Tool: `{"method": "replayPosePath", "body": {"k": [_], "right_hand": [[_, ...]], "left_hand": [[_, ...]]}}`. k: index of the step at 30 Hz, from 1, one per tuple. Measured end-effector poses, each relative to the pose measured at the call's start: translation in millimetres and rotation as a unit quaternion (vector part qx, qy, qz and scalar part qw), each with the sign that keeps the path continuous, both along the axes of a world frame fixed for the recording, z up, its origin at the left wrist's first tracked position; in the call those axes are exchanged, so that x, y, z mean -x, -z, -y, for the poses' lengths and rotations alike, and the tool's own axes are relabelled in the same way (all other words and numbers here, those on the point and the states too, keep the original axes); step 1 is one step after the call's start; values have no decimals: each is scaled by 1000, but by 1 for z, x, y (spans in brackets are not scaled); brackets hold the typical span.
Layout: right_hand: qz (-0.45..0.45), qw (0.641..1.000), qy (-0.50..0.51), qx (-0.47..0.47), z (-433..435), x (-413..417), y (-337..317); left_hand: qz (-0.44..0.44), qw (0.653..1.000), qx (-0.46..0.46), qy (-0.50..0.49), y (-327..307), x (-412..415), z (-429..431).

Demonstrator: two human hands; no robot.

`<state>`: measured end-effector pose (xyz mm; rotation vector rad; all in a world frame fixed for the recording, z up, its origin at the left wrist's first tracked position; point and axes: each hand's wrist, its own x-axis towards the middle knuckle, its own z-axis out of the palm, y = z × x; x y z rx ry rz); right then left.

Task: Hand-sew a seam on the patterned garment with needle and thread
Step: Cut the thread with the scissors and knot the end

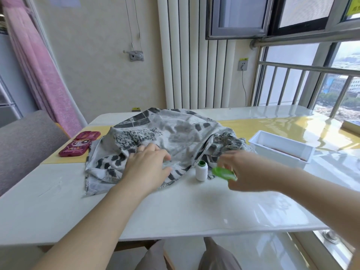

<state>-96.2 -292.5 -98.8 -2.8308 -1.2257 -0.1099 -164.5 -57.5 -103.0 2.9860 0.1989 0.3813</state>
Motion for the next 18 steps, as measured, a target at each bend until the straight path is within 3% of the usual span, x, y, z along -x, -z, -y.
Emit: {"method": "replayPosePath", "body": {"k": [3, 5, 6, 7, 9, 10, 11, 12, 14, 18], "right_hand": [[-86, 967, 48, -235, 9, -2, -11], [-188, 904, 95, -373, 17, -5, -10], [-245, 851, 110, -451, 19, -6, -8], [-311, 775, 118, -537, 21, -7, -6], [-428, 583, 134, -677, 19, -9, 1], [-465, 504, 148, -713, 17, -8, 4], [-492, 447, 163, -729, 15, -8, 9], [-513, 413, 178, -731, 13, -7, 13], [-545, 391, 203, -713, 11, -7, 20], [-569, 404, 193, -690, 9, -6, 27]], "left_hand": [[10, 1000, -2, 4, 5, -7, 5], [26, 1000, 3, 14, 9, -12, 9], [32, 999, 16, 27, 11, -16, 12], [31, 998, 37, 46, 13, -19, 16], [-4, 990, 96, 101, 17, -28, 25], [-32, 983, 127, 131, 19, -33, 29], [-60, 975, 147, 157, 20, -38, 33], [-83, 968, 154, 178, 21, -43, 35], [-113, 961, 156, 196, 21, -53, 38], [-105, 963, 171, 177, 22, -59, 42]]}}
